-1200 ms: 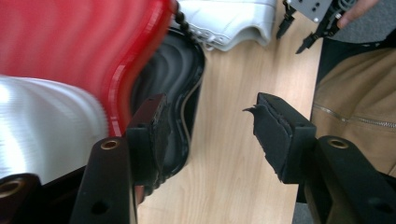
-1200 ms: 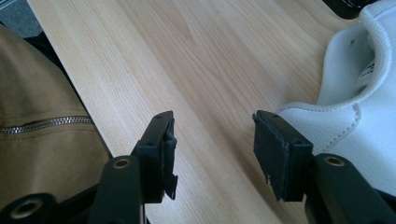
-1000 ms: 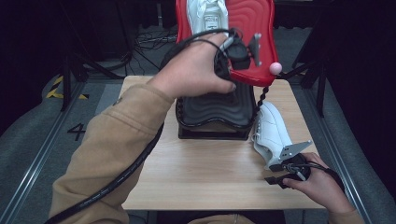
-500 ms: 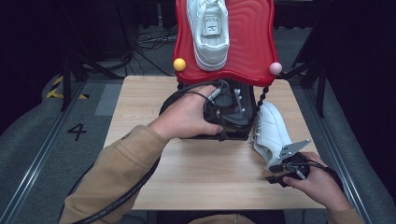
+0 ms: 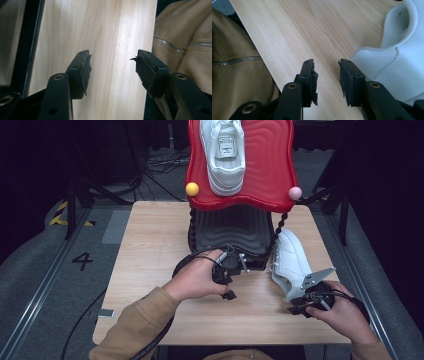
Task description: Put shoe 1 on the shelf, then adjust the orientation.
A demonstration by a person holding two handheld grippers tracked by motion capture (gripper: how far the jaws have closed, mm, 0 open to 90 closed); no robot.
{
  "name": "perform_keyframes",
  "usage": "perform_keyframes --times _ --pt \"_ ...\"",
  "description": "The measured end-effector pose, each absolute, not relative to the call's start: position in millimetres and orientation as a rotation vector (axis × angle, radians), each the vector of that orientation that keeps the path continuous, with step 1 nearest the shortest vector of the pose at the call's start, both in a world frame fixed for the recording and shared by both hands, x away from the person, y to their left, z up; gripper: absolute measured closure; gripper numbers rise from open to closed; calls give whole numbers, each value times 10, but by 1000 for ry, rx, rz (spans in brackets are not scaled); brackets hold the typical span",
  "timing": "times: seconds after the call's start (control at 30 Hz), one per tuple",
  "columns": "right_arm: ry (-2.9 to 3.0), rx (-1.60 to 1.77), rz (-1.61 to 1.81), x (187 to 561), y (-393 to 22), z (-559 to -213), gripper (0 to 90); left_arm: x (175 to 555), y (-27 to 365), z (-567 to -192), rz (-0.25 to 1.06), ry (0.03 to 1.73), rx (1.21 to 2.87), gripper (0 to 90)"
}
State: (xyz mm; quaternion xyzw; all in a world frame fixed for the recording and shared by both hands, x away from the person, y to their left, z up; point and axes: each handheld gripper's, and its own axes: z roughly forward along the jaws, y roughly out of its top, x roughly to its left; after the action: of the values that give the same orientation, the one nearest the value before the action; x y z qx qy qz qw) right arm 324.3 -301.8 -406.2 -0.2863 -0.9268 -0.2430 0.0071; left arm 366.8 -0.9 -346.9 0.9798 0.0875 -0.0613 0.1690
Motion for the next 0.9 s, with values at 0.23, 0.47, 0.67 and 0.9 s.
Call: perform_keyframes --times 0.23,0.47,0.67,0.9 --pt "-2892 -883 -768 3270 -3011 -3990 702 3641 84 -3706 -227 306 2738 437" --pt "-2954 -918 -761 3434 -3146 -3721 818 3669 153 -3727 -229 339 2719 433" --pt "-2972 -995 -762 3600 -3294 -3623 881 3675 202 -3742 -233 367 2701 423" --pt "-2970 -1114 -733 3798 -3437 -3611 894 3666 260 -3733 -229 371 2689 411"
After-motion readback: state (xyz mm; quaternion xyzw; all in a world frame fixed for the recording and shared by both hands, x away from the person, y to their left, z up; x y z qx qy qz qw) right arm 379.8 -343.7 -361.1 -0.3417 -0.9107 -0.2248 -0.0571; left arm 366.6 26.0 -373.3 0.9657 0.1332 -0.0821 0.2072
